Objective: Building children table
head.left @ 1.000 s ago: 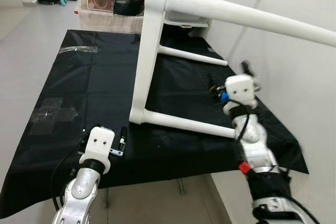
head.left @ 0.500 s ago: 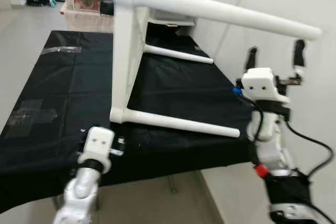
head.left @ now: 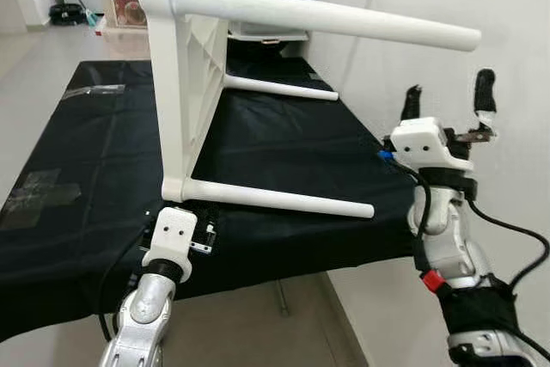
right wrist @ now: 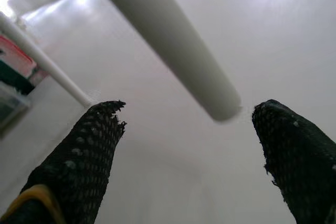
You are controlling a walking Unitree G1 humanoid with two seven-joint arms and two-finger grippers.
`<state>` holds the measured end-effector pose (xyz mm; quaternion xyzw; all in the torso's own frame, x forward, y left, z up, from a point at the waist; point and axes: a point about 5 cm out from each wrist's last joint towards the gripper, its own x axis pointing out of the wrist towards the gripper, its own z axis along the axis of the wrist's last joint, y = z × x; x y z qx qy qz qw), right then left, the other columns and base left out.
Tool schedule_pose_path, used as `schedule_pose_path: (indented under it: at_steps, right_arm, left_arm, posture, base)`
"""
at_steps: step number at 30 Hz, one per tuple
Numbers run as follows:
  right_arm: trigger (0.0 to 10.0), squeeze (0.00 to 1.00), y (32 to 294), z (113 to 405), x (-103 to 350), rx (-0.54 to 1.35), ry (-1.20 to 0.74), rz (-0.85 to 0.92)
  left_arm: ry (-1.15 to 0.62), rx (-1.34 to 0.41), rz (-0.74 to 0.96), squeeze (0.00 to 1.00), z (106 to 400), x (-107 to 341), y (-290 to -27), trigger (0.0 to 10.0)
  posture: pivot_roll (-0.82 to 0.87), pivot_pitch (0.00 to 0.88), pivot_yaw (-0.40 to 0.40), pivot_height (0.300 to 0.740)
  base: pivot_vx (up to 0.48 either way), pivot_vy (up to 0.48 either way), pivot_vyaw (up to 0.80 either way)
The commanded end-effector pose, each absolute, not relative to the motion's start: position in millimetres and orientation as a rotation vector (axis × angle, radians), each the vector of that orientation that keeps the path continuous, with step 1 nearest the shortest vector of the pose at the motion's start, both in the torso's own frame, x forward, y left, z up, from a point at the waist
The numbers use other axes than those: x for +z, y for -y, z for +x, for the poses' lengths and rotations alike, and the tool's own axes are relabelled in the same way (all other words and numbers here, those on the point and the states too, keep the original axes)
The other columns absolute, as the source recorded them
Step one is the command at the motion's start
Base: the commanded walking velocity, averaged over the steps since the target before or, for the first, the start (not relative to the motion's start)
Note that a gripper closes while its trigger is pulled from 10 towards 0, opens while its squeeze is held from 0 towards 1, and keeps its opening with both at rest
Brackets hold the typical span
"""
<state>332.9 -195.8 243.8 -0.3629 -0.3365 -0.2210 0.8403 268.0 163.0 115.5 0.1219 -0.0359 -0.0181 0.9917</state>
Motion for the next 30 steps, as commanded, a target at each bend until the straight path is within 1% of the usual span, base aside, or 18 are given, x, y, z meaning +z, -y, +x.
schedule_pose_path:
  at_steps: [1,5,7,11,14,18,21,30]
  right_arm:
    - [10.0,0.0,190,336,250,-0.429,0.753,-0.811]
    - [10.0,0.0,189,340,253,-0.413,0.766,-0.844]
    - [10.0,0.0,191,345,259,-0.406,0.778,-0.898]
    - [10.0,0.0,204,353,268,-0.46,0.765,-0.982]
    - [10.0,0.0,210,356,269,-0.488,0.735,-1.005]
    - [10.0,0.0,215,358,269,-0.507,0.717,-1.016]
    - [10.0,0.0,230,360,269,-0.55,0.683,-1.017]
    - [10.0,0.0,239,360,278,-0.583,0.701,-1.025]
  left_arm:
    - [0.057,-0.034,0.242,0.0,269,111,-163,10.0]
    - [0.057,-0.036,0.241,0.0,269,111,-162,10.0]
    - [0.058,-0.038,0.239,0.0,270,111,-161,10.0]
    - [0.058,-0.034,0.238,0.0,270,111,-161,10.0]
    - [0.056,-0.033,0.238,0.0,269,111,-161,10.0]
    - [0.056,-0.033,0.237,0.0,269,110,-161,10.0]
    - [0.055,-0.035,0.238,0.0,269,110,-161,10.0]
    - [0.054,-0.039,0.237,0.0,270,110,-160,10.0]
  posture:
    - [0.08,0.0,-0.147,0.74]
    - [0.08,0.0,-0.149,0.74]
    - [0.08,0.0,-0.151,0.74]
    - [0.08,0.0,-0.155,0.74]
    - [0.08,0.0,-0.155,0.74]
    - [0.09,0.0,-0.156,0.74]
    - [0.08,0.0,-0.152,0.74]
    - [0.07,0.0,-0.147,0.74]
  base:
    - [0.0,0.0,0.0]
    - [0.0,0.0,0.0]
    - [0.0,0.0,0.0]
    - [0.0,0.0,0.0]
    - [0.0,0.0,0.0]
    - [0.0,0.0,0.0]
    - [0.0,0.0,0.0]
    - [0.0,0.0,0.0]
